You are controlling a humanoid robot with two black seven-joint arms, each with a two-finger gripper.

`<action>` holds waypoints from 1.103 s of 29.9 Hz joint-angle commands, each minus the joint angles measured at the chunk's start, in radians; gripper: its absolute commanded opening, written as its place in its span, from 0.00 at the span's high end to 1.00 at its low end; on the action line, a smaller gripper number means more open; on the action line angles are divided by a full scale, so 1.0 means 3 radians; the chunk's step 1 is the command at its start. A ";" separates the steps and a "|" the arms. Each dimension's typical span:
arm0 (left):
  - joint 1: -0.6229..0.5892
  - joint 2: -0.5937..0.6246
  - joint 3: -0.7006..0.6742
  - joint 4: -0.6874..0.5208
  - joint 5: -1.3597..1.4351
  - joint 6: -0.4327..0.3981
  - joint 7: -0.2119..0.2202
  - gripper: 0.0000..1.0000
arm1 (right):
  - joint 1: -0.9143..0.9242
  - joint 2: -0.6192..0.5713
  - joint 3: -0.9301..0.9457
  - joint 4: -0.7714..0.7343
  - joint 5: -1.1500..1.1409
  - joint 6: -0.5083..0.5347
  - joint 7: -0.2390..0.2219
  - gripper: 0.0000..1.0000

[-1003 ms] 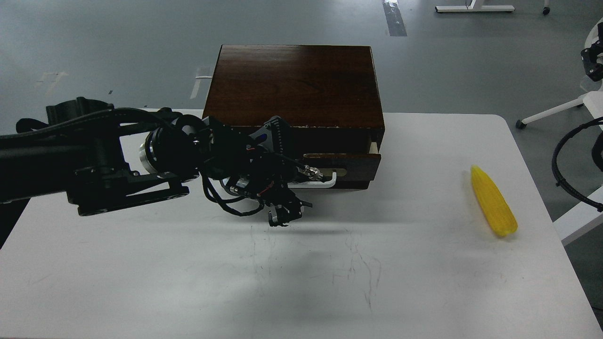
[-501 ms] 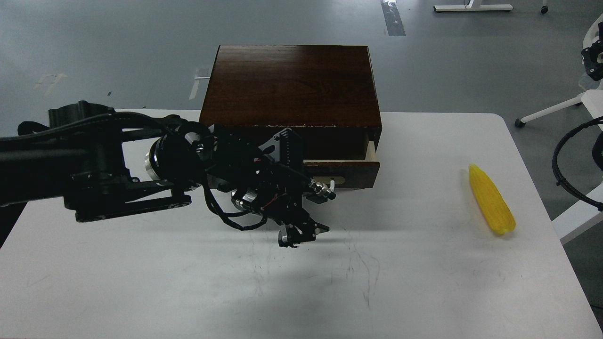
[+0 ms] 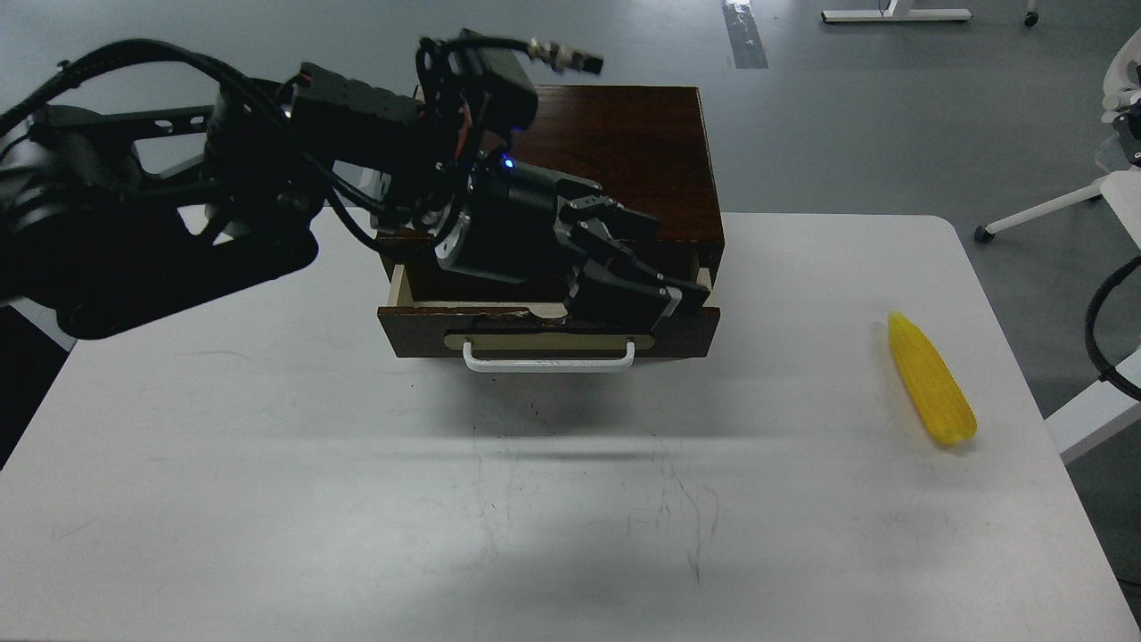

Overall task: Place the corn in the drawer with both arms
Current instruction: 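Release the handle and withdraw the left arm upward, then reach the right gripper to the yellow corn cob and grasp it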

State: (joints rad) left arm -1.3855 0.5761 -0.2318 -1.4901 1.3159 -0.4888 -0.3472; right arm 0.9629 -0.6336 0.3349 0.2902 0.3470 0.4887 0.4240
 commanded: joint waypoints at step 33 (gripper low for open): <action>0.0553 -0.0131 -0.0633 0.3039 -0.4944 0.0000 0.0079 0.02 | 0.0278 0.0521 -0.3172 0.0015 -0.3089 0.0000 0.0216 0.00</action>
State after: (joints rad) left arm -1.2281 0.5332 -0.4122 -0.5769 -0.1651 -0.4885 -0.3240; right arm 1.0498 -0.4966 -0.5986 0.3066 -0.5409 0.4887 0.4887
